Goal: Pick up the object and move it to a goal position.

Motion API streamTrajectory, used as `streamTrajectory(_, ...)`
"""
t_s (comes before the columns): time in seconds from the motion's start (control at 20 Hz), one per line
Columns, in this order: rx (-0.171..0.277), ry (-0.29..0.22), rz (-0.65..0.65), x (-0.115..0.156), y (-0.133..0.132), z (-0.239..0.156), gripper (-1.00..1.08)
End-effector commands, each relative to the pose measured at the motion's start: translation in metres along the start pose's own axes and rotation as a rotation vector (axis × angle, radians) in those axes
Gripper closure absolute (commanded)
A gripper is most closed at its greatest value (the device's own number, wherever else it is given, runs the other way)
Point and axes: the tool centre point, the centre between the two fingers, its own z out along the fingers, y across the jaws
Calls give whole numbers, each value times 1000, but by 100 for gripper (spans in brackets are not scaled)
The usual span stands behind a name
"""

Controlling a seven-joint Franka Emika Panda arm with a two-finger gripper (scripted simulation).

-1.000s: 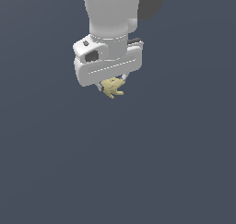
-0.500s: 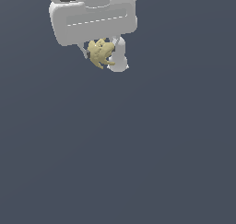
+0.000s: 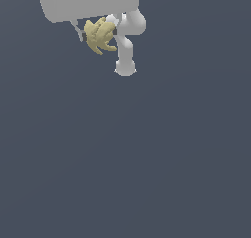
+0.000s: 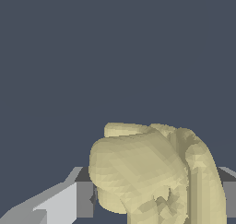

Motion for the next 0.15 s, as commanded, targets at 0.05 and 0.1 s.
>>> streamTrajectory(0.05,0,-1,0,-1,1,-5,108)
streamTrajectory(0.1,0,-1,0,-1,1,-5,108)
